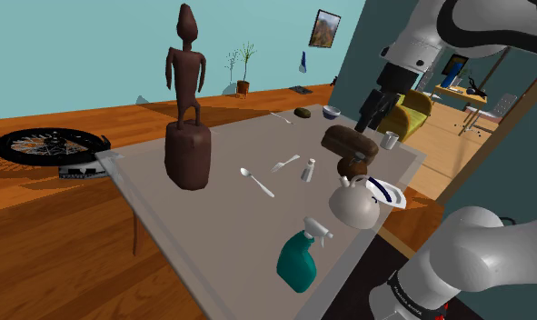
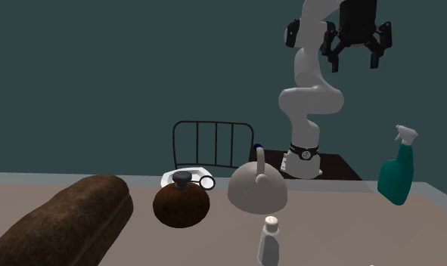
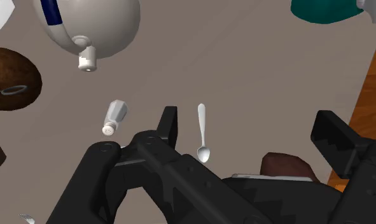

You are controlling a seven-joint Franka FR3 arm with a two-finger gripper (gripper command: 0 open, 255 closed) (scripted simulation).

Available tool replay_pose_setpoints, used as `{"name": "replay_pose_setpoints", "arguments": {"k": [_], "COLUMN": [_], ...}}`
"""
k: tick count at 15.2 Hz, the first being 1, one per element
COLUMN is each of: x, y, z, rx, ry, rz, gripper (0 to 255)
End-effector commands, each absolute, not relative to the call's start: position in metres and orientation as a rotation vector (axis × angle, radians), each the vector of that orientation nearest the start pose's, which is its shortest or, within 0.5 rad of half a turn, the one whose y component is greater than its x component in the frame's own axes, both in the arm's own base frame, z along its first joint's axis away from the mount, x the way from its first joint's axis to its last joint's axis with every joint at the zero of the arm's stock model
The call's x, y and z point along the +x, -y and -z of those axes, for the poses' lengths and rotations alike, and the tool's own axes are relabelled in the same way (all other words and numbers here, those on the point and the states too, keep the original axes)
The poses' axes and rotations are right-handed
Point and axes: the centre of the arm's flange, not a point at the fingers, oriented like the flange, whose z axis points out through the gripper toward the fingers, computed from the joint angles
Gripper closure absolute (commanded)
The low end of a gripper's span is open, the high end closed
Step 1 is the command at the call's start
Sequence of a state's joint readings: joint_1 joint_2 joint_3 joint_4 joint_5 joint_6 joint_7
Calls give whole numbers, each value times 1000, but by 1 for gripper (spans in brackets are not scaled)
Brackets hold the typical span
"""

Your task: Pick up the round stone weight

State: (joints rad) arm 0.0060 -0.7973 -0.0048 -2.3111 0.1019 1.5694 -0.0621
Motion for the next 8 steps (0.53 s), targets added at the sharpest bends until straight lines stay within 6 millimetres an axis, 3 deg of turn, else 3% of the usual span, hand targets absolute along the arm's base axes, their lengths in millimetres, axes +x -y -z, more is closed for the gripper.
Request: {"name": "replay_pose_setpoints", "arguments": {"k": [1, 8], "x": [304, 332], "y": [-11, 66], "z": [-616, -573], "rx": [-3035, -3039], "ry": [103, 113], "rz": [89, 81], "gripper": [0, 0]}}
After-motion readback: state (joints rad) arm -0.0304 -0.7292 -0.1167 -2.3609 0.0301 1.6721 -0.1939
